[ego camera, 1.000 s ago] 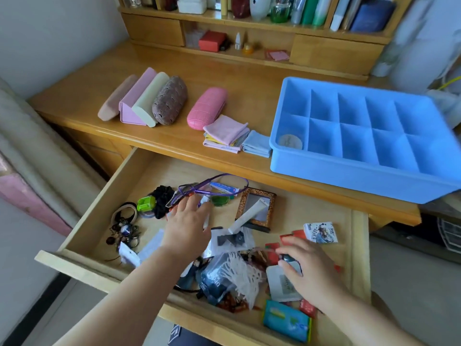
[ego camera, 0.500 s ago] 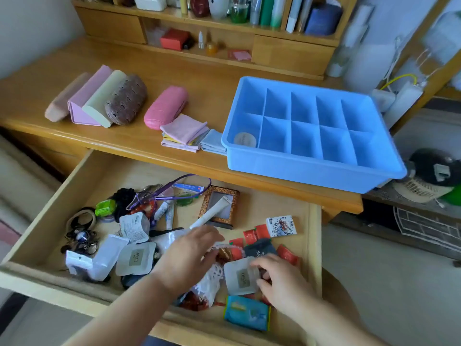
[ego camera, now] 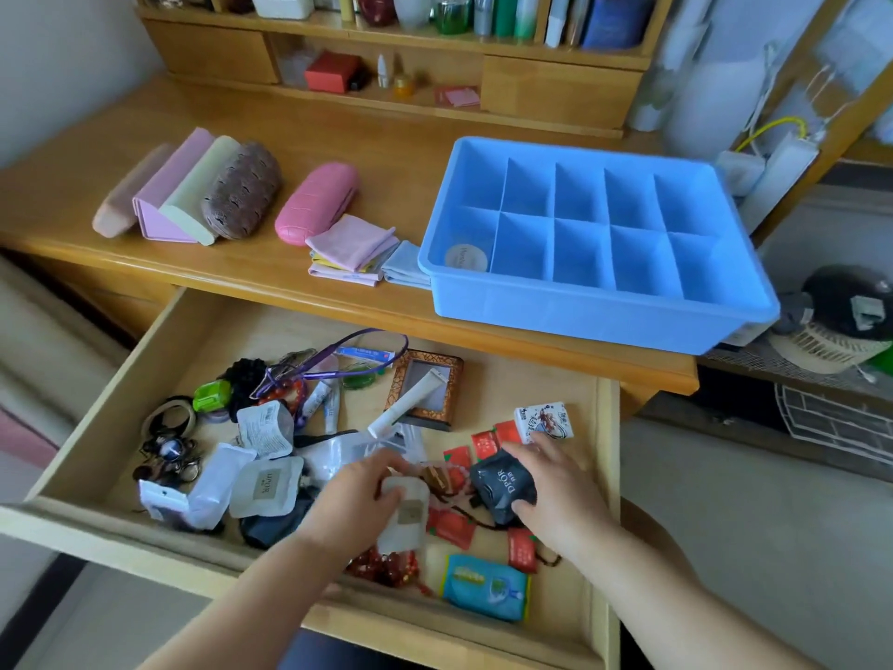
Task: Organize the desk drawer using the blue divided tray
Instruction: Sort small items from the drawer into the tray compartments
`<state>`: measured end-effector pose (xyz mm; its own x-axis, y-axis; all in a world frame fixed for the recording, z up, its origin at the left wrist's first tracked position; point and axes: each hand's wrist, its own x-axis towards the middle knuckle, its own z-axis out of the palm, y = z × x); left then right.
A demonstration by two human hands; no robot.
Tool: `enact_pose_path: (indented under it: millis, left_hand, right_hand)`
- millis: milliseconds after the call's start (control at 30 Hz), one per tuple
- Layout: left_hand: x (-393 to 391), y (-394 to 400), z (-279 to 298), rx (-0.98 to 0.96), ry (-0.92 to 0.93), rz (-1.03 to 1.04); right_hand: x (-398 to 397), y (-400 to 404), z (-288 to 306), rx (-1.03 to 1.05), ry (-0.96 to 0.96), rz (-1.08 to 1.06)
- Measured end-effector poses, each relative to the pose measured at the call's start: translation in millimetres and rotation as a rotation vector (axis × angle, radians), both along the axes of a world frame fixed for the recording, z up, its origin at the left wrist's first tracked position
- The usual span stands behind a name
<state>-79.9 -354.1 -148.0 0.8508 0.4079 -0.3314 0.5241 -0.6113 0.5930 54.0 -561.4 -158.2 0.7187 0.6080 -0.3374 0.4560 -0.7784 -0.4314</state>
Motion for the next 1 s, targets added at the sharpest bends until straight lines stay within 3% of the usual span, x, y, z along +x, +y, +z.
enact_pose_path:
  millis: [133, 233, 333, 400, 500, 600, 667, 833, 1000]
  left_hand:
    - [-12.7, 27.0, -0.4, -0.152, -0.101, 0.367]
    - [-21.4, 38.0, -1.4, -0.231, -0.081, 0.513]
    - [-24.1, 33.9, 2.1, 0.004, -0.029, 0.425]
    - [-20.8, 23.6, 8.4, 0.219, -0.183, 0.277]
    - [-3.7, -1.8, 17.7, 0.271, -0.354, -0.024]
    - [24.7, -25.3, 14.4, 0.145, -0.245, -0.153]
    - [47.5, -33.1, 8.1, 0.105, -0.073, -0.195]
    - [81.7, -41.3, -0.6, 0.205, 0.309, -0.217]
    - [82.7, -41.3, -7.2, 0.183, 0.349, -0.186]
  right_hand:
    - [4.3, 6.0, -8.0, -0.116, -0.162, 0.074]
    - [7.4, 8.0, -9.3, -0.129, -0.172, 0.076]
    - [5.7, 7.6, -9.6, -0.110, -0.093, -0.026]
    - [2.9, 6.6, -7.7, -0.095, -0.029, -0.093]
    - [3.5, 1.8, 0.5, -0.038, 0.127, -0.148]
    - [9.8, -9.5, 17.5, -0.008, 0.154, -0.069]
    - [13.4, -14.9, 29.5, -0.058, 0.159, 0.039]
    - [14.3, -18.9, 39.3, -0.098, 0.194, 0.132]
    - [11.5, -13.2, 33.7, -0.274, 0.062, 0.225]
